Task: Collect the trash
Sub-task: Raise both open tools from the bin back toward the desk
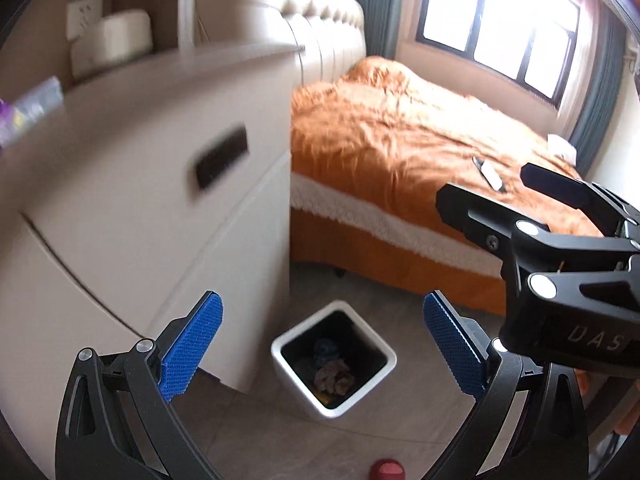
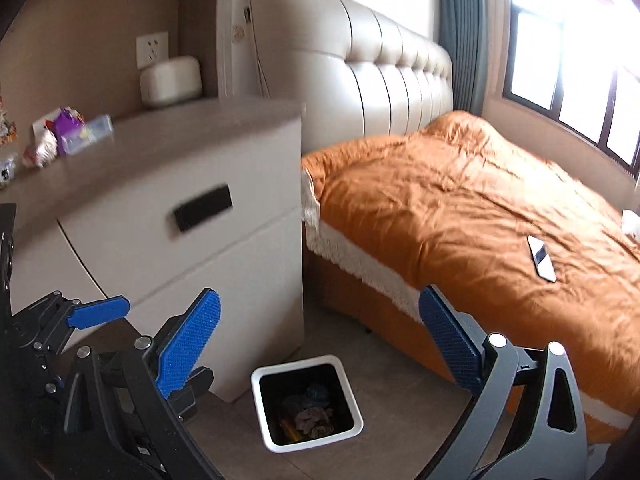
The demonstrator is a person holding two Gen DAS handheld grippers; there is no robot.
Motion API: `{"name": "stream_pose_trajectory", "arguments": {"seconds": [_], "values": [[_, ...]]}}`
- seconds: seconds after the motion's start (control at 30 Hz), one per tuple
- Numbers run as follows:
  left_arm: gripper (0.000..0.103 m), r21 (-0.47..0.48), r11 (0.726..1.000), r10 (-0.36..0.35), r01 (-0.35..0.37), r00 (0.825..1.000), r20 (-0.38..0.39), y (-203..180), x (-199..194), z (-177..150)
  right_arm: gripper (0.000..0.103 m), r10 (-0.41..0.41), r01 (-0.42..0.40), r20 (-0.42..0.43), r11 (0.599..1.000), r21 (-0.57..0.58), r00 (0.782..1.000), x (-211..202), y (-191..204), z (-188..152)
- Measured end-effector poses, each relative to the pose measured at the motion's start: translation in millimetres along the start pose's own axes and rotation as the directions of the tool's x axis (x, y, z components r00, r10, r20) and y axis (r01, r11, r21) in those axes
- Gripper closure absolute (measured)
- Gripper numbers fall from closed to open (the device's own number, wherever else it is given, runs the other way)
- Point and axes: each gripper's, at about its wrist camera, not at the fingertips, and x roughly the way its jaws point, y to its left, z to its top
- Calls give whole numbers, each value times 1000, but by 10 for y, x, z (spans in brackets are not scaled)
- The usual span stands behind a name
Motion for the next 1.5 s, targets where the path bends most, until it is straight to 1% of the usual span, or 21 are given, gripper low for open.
{"name": "stream_pose_trajectory", "arguments": {"seconds": [0.1,0.2,0.23,0.3,0.33,0.43,0.47,0.57,0.6,0.67,0.8,0.87,0.93,1.0,1.1,1.13,1.17,1.27,1.33,1.4,1.5], "values": [[4,2,1000,24,-24,1000,3,-9,-268,174,4,30,-30,16,999,-12,999,-251,47,249],[4,-5,999,53,-53,998,30,11,-546,309,4,66,-65,29,998,-11,997,-429,75,416],[4,-13,997,71,-71,997,42,23,-673,370,4,91,-91,37,996,-11,995,-504,94,501],[4,-45,994,103,-101,993,60,62,-863,451,4,122,-121,52,992,-23,991,-600,140,610],[4,-74,991,119,-114,991,66,99,-985,506,4,151,-149,64,988,-34,987,-674,173,695],[4,-152,976,174,-158,980,94,217,-1349,639,4,231,-225,109,973,-57,967,-852,245,901],[4,-165,968,206,-187,973,103,232,-1478,673,4,264,-257,126,964,-71,956,-908,277,986],[4,-195,936,320,-292,938,134,287,-1792,732,4,335,-318,160,940,-122,929,-1041,390,1217],[4,-213,925,348,-315,927,143,324,-1895,747,4,363,-342,171,929,-143,916,-1081,444,1284],[4,-256,899,399,-356,905,144,412,-2035,769,4,390,-361,179,916,-177,903,-1121,558,1387],[4,-333,851,471,-406,871,139,657,-2278,791,4,439,-401,186,892,-211,879,-1131,831,1539],[4,-346,840,487,-419,863,138,802,-2363,790,4,454,-415,178,884,-217,873,-1095,986,1605],[4,-351,832,499,-429,855,138,995,-2391,803,4,454,-414,175,882,-224,873,-1055,1152,1663],[4,-355,829,503,-431,853,139,1196,-2380,811,4,430,-386,187,892,-234,883,-1020,1332,1725],[4,-369,825,503,-428,854,134,1549,-2327,845,4,396,-348,192,906,-242,898,-925,1617,1836],[4,-377,825,497,-421,858,128,1696,-2293,860,4,395,-348,186,906,-242,899,-890,1680,1860],[4,-380,826,489,-415,864,120,1819,-2252,874,4,396,-350,173,904,-245,902,-828,1786,1901],[4,-380,827,485,-415,868,106,2128,-2147,905,4,361,-316,163,915,-250,918,-653,2057,1984],[4,-378,818,501,-434,860,98,2328,-2065,922,4,338,-296,157,925,-239,928,-513,2213,2017],[4,-384,806,513,-451,855,74,2552,-1951,940,4,319,-286,143,934,-213,937,-334,2358,2036],[4,-390,800,510,-456,859,43,2828,-1783,952,4,300,-279,114,945,-172,947,-80,2508,2031]]}}
